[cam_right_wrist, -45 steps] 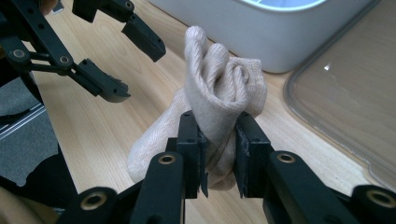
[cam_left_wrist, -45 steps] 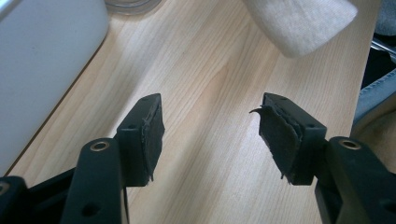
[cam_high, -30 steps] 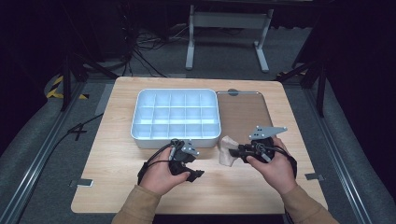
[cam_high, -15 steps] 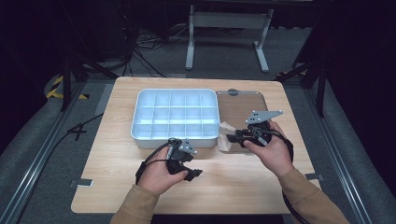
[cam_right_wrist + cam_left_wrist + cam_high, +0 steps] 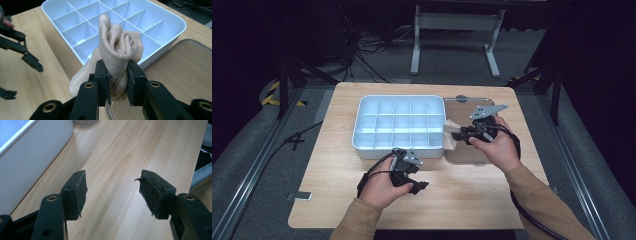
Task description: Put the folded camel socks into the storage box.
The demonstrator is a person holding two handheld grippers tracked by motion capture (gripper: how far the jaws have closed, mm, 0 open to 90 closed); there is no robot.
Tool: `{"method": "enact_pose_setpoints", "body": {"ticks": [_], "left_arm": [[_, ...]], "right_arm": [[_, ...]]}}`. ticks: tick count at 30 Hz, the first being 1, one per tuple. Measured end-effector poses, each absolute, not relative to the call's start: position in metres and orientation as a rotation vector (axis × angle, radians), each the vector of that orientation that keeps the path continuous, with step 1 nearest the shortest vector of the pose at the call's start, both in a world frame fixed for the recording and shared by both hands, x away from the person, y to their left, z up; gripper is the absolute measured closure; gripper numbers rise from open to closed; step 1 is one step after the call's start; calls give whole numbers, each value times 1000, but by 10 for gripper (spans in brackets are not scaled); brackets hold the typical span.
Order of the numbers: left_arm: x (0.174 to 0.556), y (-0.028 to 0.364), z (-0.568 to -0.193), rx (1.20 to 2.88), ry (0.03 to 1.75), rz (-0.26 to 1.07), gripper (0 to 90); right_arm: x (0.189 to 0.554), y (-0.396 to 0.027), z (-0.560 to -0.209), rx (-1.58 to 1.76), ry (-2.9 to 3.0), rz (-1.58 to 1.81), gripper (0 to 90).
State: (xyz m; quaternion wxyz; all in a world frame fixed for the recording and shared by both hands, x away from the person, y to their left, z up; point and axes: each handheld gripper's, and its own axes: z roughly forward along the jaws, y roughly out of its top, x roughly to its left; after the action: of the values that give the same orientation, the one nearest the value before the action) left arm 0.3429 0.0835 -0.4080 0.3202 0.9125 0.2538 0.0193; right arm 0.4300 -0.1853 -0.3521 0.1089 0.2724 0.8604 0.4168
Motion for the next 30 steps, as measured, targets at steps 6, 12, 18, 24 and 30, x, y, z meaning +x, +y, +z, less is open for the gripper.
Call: {"method": "enact_pose_setpoints", "body": {"ticks": [6, 12, 18, 24, 30], "left_arm": [[343, 83, -408, 2402, 672, 48, 393], [343, 86, -406, 2395, 673, 58, 391], [341, 92, -406, 2387, 691, 77, 389], [338, 104, -406, 2371, 735, 96, 385], [338, 110, -405, 2356, 755, 119, 378]], "right_arm": [[441, -178, -355, 819, 2525, 1213, 736], [449, -169, -357, 831, 2532, 1196, 735], [454, -163, -357, 820, 2548, 1161, 733], [462, -156, -356, 819, 2561, 1113, 732], [468, -148, -358, 834, 2576, 1047, 732]]}}
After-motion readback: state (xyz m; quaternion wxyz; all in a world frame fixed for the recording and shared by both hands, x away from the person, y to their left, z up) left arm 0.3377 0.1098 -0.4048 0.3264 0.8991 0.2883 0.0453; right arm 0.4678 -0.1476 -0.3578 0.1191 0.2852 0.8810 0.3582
